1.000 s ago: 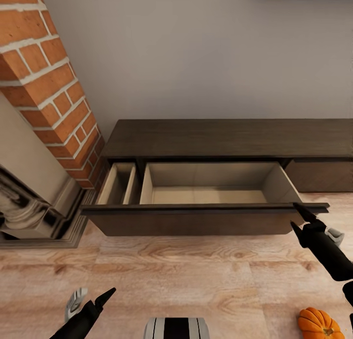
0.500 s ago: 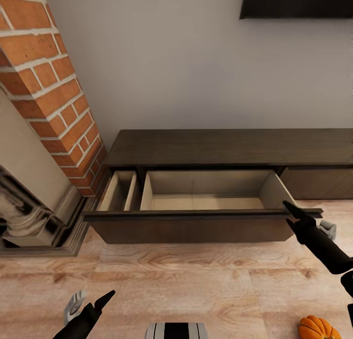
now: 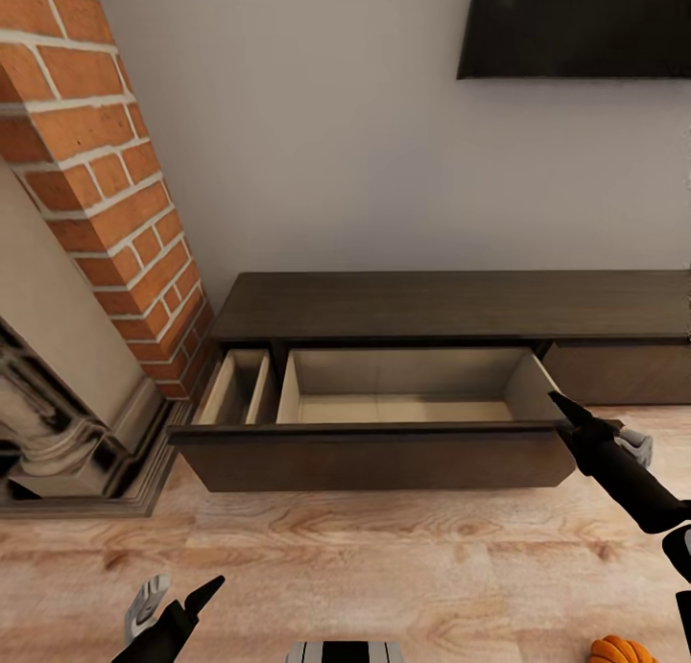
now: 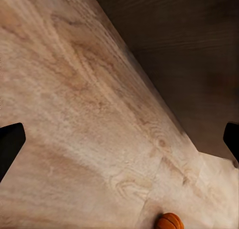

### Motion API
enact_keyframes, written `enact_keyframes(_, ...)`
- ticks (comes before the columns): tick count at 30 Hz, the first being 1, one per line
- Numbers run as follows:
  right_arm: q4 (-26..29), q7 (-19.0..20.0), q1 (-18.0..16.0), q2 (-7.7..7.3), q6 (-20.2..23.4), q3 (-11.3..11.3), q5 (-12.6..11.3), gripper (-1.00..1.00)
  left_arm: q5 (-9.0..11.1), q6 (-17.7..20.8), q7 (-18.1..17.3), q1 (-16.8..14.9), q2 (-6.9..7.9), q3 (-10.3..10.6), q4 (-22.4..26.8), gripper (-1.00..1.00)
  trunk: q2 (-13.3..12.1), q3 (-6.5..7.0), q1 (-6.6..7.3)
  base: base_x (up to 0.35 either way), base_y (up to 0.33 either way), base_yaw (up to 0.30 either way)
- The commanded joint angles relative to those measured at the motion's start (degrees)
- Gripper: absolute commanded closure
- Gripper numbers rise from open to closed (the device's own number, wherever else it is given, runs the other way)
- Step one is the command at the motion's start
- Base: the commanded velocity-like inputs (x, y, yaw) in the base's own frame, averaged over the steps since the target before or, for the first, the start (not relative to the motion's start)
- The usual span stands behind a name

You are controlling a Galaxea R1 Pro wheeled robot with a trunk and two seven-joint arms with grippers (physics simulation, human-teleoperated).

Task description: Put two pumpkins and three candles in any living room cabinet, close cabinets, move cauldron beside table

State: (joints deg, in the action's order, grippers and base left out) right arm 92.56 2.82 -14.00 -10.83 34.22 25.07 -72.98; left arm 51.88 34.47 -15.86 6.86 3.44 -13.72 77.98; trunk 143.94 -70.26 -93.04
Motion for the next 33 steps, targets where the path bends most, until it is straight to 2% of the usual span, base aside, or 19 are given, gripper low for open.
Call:
enact_keyframes(1,-0.01,0.17,-0.04,-0.01,0.33,0.09,0.02,-1.00,0.31,0.30,-0.05,0.00,-0.01,-0.08,-0.18,-1.00,0.00,0.20,0.03,0.000,0.000,0.000)
enact_keyframes(7,-0.01,0.39,-0.01,-0.05,0.36,0.07,0.03,-1.00,0.47,0.06,-0.06,-0.01,0.05,-0.08,-0.82,-1.00,-0.08,1.52,0.19,0.000,0.000,0.000)
enact_keyframes(13,-0.01,4.20,0.21,0.00,0.32,0.06,0.21,-1.00,0.43,-0.01,-0.06,-0.01,0.05,-0.08,-1.01,-1.00,-0.16,2.85,0.34,0.000,0.000,0.000)
enact_keyframes(25,-0.01,4.97,0.07,-0.06,0.85,-0.21,0.70,-1.00,0.12,-0.30,-0.05,-0.19,-0.17,0.27,-1.13,-1.00,-0.32,5.51,0.65,0.000,0.000,0.000)
enact_keyframes(27,-0.01,4.90,0.02,-0.18,0.95,-0.68,1.78,-1.00,0.09,-0.84,-0.05,-0.23,-0.30,0.34,-1.14,-1.00,-0.35,5.96,0.70,0.000,0.000,0.000)
enact_keyframes(29,-0.01,4.83,-0.01,-0.34,1.00,-1.67,3.96,-1.00,0.11,-1.55,-0.05,-0.28,-0.37,0.41,-1.18,-1.00,-0.38,6.40,0.75,0.000,0.000,0.000)
enact_keyframes(31,-0.01,4.72,-0.03,-0.55,1.04,-3.30,7.45,-1.00,0.19,-2.10,-0.11,-0.31,-0.40,0.47,-1.17,-1.00,-0.40,6.84,0.80,0.000,0.000,0.000)
enact_keyframes(33,-0.01,4.63,0.01,-0.69,1.07,-5.13,12.43,-1.00,0.24,-2.48,-0.27,-0.33,-0.42,0.53,-0.87,-1.00,-0.43,7.28,0.86,0.000,0.000,0.000)
